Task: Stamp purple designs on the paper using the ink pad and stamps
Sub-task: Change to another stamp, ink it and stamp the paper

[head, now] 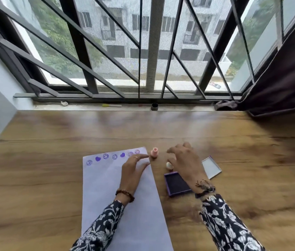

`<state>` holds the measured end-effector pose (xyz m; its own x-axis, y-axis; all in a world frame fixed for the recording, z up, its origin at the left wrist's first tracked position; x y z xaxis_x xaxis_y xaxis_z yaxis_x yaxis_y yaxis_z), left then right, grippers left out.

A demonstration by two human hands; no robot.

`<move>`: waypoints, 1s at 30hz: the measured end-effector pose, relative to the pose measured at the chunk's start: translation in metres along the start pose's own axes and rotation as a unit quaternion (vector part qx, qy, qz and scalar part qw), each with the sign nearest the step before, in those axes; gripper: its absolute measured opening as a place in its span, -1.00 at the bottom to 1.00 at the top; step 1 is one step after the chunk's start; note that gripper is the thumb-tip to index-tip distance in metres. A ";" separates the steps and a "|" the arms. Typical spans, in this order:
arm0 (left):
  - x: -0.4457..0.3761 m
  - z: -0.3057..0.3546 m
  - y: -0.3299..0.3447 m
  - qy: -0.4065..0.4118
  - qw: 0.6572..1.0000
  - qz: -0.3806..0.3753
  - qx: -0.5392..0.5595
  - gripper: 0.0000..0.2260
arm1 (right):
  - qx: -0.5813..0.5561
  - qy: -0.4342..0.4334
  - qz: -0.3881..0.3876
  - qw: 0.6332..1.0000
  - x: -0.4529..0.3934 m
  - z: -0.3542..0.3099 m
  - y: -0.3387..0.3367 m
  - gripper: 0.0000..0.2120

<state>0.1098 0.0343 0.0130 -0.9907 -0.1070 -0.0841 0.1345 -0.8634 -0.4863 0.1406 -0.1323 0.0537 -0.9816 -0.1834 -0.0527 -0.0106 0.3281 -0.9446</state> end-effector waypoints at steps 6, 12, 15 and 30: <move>0.019 0.001 0.010 -0.104 0.978 0.010 0.181 -0.84 | 0.093 -0.052 -0.039 0.994 0.026 -0.005 0.018 -0.79; 0.020 0.030 0.007 -0.077 0.971 -0.004 0.224 -0.74 | -0.523 0.144 0.010 0.840 0.041 0.014 0.001 -0.91; 0.020 0.053 0.005 -0.030 0.979 -0.024 0.199 -0.60 | -0.744 0.208 -0.043 0.634 0.053 -0.003 0.019 -0.82; 0.029 0.086 -0.009 0.087 0.983 0.041 0.157 -0.36 | -0.896 0.236 -0.063 0.372 0.069 -0.045 0.020 -0.75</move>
<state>0.0781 -0.0035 0.0898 -0.9544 -0.1203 -0.2732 0.1740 -0.9679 -0.1816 0.0641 -0.0971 0.0457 -0.8715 -0.2578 0.4172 0.2427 0.5126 0.8236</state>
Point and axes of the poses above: each hand's wrist, its own x-axis away from the middle knuckle, its own y-axis out of the palm, z = x × y, the point moved 7 cm from there along -x, towards the middle knuckle, and after that the axes turned 4 degrees about -x, right-handed, at the moved point
